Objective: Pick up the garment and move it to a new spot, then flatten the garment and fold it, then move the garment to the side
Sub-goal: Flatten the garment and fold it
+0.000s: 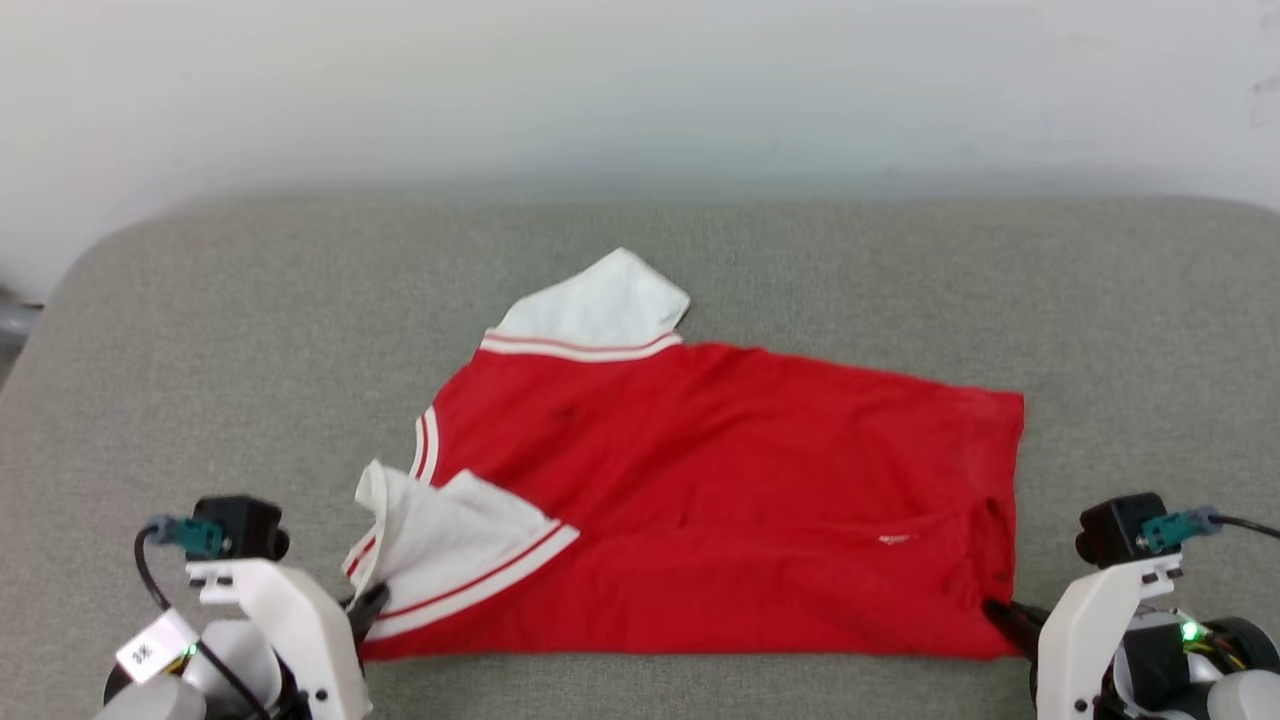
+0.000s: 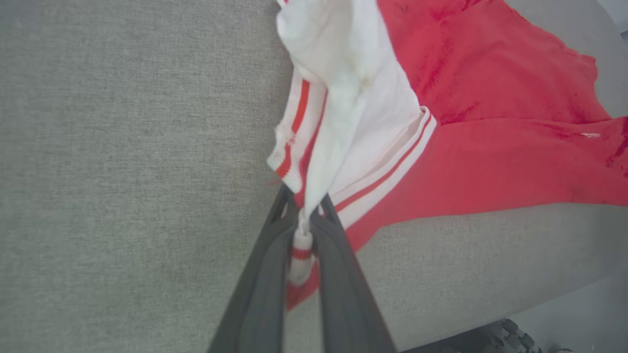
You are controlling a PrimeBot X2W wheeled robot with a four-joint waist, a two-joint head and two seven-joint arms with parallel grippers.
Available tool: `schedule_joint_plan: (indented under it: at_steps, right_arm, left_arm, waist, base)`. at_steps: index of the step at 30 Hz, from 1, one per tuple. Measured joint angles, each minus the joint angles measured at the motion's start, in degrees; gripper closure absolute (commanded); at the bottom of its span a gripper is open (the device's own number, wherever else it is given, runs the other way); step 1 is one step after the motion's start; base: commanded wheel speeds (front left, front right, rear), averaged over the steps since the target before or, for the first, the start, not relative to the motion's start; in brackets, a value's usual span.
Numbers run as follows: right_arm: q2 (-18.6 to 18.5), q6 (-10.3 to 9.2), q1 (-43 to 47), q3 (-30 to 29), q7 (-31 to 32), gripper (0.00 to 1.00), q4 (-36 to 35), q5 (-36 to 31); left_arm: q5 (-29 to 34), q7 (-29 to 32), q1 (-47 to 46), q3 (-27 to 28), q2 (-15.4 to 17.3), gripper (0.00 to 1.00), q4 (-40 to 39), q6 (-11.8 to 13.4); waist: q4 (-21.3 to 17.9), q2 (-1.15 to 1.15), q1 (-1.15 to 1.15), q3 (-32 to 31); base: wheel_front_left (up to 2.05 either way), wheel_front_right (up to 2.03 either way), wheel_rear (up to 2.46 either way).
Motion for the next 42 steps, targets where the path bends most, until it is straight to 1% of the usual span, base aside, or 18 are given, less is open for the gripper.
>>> schedule_joint_plan:
  at_steps: [5, 9, 13, 15, 16, 17, 18, 19, 20, 21, 24, 27, 32, 34, 38, 42]
  right_arm:
    - [-0.4, 0.00, 4.2, 0.3, 0.5, 1.00, -1.9, 0.7]
    - [-0.1, 0.00, 7.6, 0.1, 0.7, 1.00, -2.2, 1.0]
    - [0.7, 0.00, 9.7, -0.6, -0.5, 1.00, -0.8, 0.7]
    - [1.6, 0.00, 10.5, -1.3, -1.3, 1.00, 0.6, 0.6]
    - [2.0, 0.00, 10.7, -1.6, -1.7, 0.77, 1.3, 0.4]
    - [2.4, 0.00, 10.9, -1.8, -2.0, 0.52, 1.9, 0.1]
    - [2.9, 0.00, 11.1, -2.5, -2.7, 0.00, 2.4, 0.0]
    - [3.4, 0.00, 11.1, -2.9, -3.4, 0.00, 2.8, -0.2]
    - [3.9, 0.00, 11.1, -3.3, -4.1, 0.00, 3.1, -0.7]
    - [4.2, 0.00, 11.1, -3.6, -5.2, 0.00, 3.3, -1.3]
    - [5.4, 0.00, 11.1, -5.2, -9.8, 0.00, 2.8, -3.7]
    - [7.0, 0.00, 10.8, -7.3, -16.2, 0.00, 1.1, -6.3]
    - [9.5, 0.00, 9.2, -10.0, -26.4, 0.00, -1.8, -11.7]
    - [10.4, 0.00, 8.3, -10.6, -29.8, 0.00, -3.2, -13.5]
    - [11.5, 0.00, 5.9, -11.3, -34.7, 0.00, -6.6, -16.2]
    - [12.2, 0.00, 3.2, -11.3, -36.8, 0.00, -10.5, -18.1]
  left_arm:
    - [-1.7, 0.0, 5.7, 0.5, 1.6, 1.00, -2.1, 2.1]
    - [-3.4, -0.7, 10.1, 1.9, 2.5, 1.00, -3.3, 3.7]
    - [-4.5, -1.7, 13.3, 2.1, 2.2, 1.00, -2.8, 3.9]
    - [-5.1, -2.1, 13.6, 1.9, 1.1, 1.00, -1.9, 3.3]
    - [-5.3, -2.3, 13.6, 1.7, 0.6, 1.00, -1.2, 2.8]
    - [-5.0, -2.7, 13.5, 1.3, -0.1, 1.00, -0.4, 2.5]
    - [-4.7, -3.4, 13.3, 1.2, -0.7, 1.00, 0.5, 2.5]
    - [-4.7, -3.6, 13.1, 1.0, -1.2, 0.79, 1.5, 2.3]
    - [-4.6, -4.0, 12.7, 0.9, -1.8, 0.13, 2.4, 2.0]
    - [-4.4, -4.5, 12.3, 0.9, -2.3, 0.00, 3.3, 2.2]
    - [-3.5, -6.1, 10.9, 0.8, -3.0, 0.00, 5.1, 1.7]
    - [-1.3, -9.0, 9.2, 1.2, -3.2, 0.00, 5.6, 1.3]
    - [3.3, -15.3, 5.4, 2.2, -3.5, 0.00, 5.5, 1.3]
    - [4.9, -18.7, 3.4, 3.1, -4.1, 0.00, 5.4, 1.5]
    - [7.5, -23.1, -0.8, 3.8, -5.4, 0.00, 6.2, 1.2]
    - [9.8, -25.6, -6.0, 4.1, -5.8, 0.00, 8.0, 0.5]
  waist:
    - [0.1, 0.00, 0.00, -4.0]
    - [0.5, 0.00, 0.00, -5.7]
    - [1.1, 0.00, 0.00, -6.0]
    - [1.4, 0.00, 0.00, -5.9]
    - [1.6, 0.00, 0.00, -5.8]
    - [1.7, 0.00, 0.00, -5.7]
    - [1.8, 0.00, 0.00, -5.6]
    - [1.9, 0.00, 0.00, -5.5]
    - [1.9, 0.00, 0.00, -5.4]
    - [1.9, 0.00, 0.00, -5.3]
    - [1.8, 0.00, 0.00, -5.2]
    - [1.6, 0.00, 0.00, -5.2]
    - [1.1, 0.00, 0.00, -4.8]
    - [0.9, 0.00, 0.00, -4.3]
    - [0.3, 0.00, 0.00, -2.4]
    - [-0.5, 0.00, 0.01, 0.7]
  base:
    - [0.00, 0.00, 0.00]
    - [0.00, 0.00, 0.00]
    - [0.00, 0.00, 0.00]
    - [0.00, 0.00, 0.00]
    - [0.00, 0.00, 0.00]
    - [0.00, 0.00, 0.00]
    - [0.00, 0.00, 0.00]
    - [0.00, 0.00, 0.00]
    - [0.00, 0.00, 0.00]
    - [0.00, 0.00, 0.00]
    - [0.00, 0.00, 0.00]
    - [0.00, 0.00, 0.00]
    - [0.00, 0.00, 0.00]
    - [0.00, 0.00, 0.00]
    - [0.00, 0.00, 0.00]
    - [0.00, 0.00, 0.00]
